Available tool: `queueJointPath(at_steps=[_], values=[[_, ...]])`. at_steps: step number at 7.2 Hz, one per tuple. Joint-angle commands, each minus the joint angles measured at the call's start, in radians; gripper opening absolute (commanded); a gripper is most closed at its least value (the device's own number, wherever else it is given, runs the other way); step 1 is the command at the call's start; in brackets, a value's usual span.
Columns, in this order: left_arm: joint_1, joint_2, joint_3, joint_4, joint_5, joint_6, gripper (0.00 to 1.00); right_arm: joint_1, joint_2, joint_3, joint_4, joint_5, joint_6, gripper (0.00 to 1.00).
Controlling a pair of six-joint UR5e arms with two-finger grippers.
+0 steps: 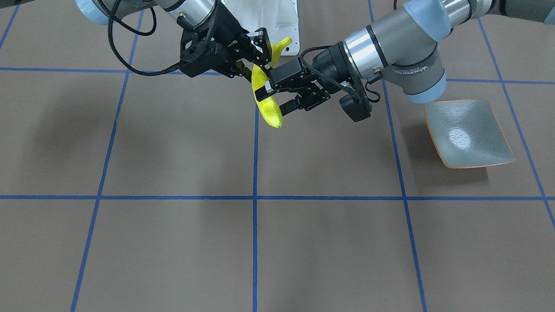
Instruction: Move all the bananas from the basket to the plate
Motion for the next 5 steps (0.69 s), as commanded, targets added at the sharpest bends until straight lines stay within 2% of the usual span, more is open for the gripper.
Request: queueJointPath(at_steps=[1, 3, 4, 5], values=[[0.012, 0.0, 0.002, -0.001, 0.001, 0.014, 0.91, 0.0, 0.004, -0.002, 0.001, 0.011, -0.001, 0.0], [0.015, 0.001, -0.003, -0.003, 0.001, 0.014, 0.85, 0.002, 0.009, -0.002, -0.001, 0.011, 0.003, 0.0], [0.015, 0.001, -0.003, -0.001, 0.001, 0.014, 0.78, 0.002, 0.009, -0.004, -0.001, 0.011, 0.003, 0.0], [0.015, 0.001, -0.003, -0.003, 0.001, 0.014, 0.6, 0.002, 0.009, -0.002, 0.001, 0.011, 0.003, 0.0]])
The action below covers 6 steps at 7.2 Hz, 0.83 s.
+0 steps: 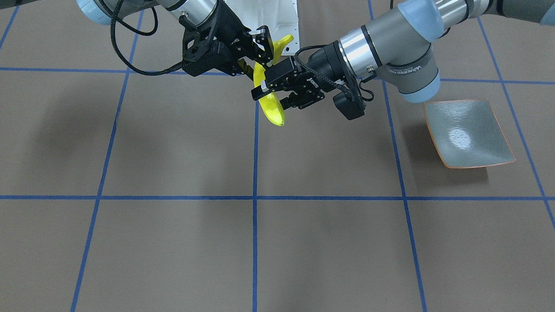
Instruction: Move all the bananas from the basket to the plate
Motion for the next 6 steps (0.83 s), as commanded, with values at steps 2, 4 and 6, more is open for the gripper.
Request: queueJointPath(at_steps=[2, 4, 6], values=[[0.002, 0.0, -0.002, -0.004, 0.0, -0.001, 0.0, 0.0, 0.0, -0.001, 0.001, 0.0, -0.003, 0.0], [0.005, 0.008, -0.005, -0.005, 0.0, 0.0, 0.0, 0.002, 0.0, -0.001, 0.003, -0.005, 0.004, 0.96], [0.005, 0.014, -0.01, -0.004, 0.0, 0.003, 0.0, 0.009, 0.0, -0.001, 0.01, -0.005, -0.003, 1.0]])
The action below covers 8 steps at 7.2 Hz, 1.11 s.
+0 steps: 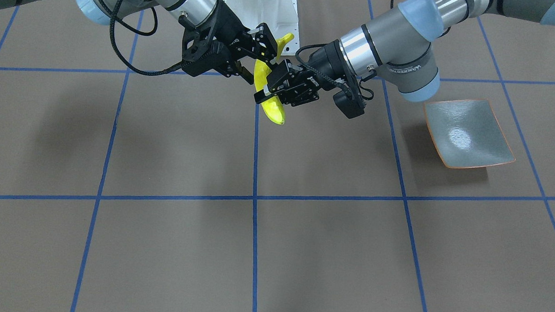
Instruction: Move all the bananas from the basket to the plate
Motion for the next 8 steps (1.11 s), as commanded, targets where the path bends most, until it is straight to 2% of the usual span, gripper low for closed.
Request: queueJointPath(at_steps=[1, 2, 3, 4, 5, 6, 8], values=[[-0.001, 0.005, -0.008, 0.0, -0.002, 0.004, 0.0, 0.016, -0.002, 0.003, 0.007, 0.006, -0.001, 1.0], [-0.006, 0.046, -0.035, 0.002, -0.005, 0.006, 0.0, 0.039, -0.021, 0.012, 0.01, 0.035, 0.0, 1.0], [-0.012, 0.138, -0.098, 0.008, -0.009, 0.038, 0.0, 0.071, -0.066, 0.025, 0.012, 0.082, -0.003, 1.0], [-0.023, 0.257, -0.156, 0.009, -0.005, 0.056, 0.0, 0.093, -0.106, 0.041, 0.01, 0.087, -0.003, 1.0], [-0.071, 0.346, -0.178, 0.011, -0.015, 0.064, 0.0, 0.111, -0.135, 0.042, 0.007, 0.08, -0.004, 1.0], [-0.145, 0.399, -0.177, 0.017, -0.07, 0.084, 0.0, 0.13, -0.156, 0.042, 0.007, 0.073, -0.006, 1.0], [-0.225, 0.54, -0.134, 0.063, -0.12, 0.377, 0.0, 0.142, -0.189, 0.037, 0.007, 0.037, -0.007, 1.0]])
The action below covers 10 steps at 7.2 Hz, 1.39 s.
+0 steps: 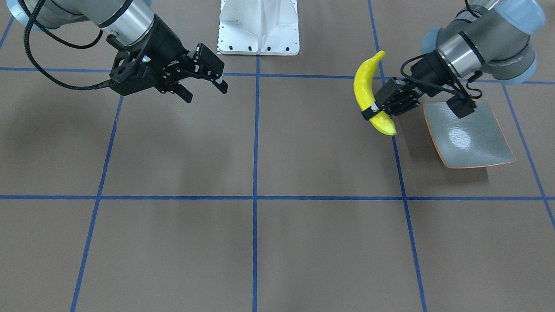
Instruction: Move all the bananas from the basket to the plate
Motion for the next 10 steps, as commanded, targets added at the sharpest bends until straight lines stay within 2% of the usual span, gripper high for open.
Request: queueJointPath(at_steps=[1, 4, 6, 8, 10], values=[[-0.125, 0.104, 0.023, 0.158, -0.085, 0.269, 0.0, 0.007, -0.035, -0.002, -0.002, -0.027, 0.001, 1.0], [-0.136, 0.158, 0.015, 0.427, -0.081, 0.497, 0.0, 0.018, -0.08, -0.006, -0.002, -0.064, -0.001, 1.0], [-0.143, 0.179, 0.026, 0.53, -0.078, 0.632, 0.0, 0.016, -0.087, -0.008, -0.002, -0.067, -0.001, 1.0], [-0.152, 0.236, 0.035, 0.549, -0.074, 0.762, 0.0, 0.014, -0.089, -0.009, -0.002, -0.069, 0.001, 1.0], [-0.155, 0.251, 0.06, 0.548, -0.062, 0.777, 0.0, 0.007, -0.09, -0.015, -0.002, -0.101, 0.001, 1.0]])
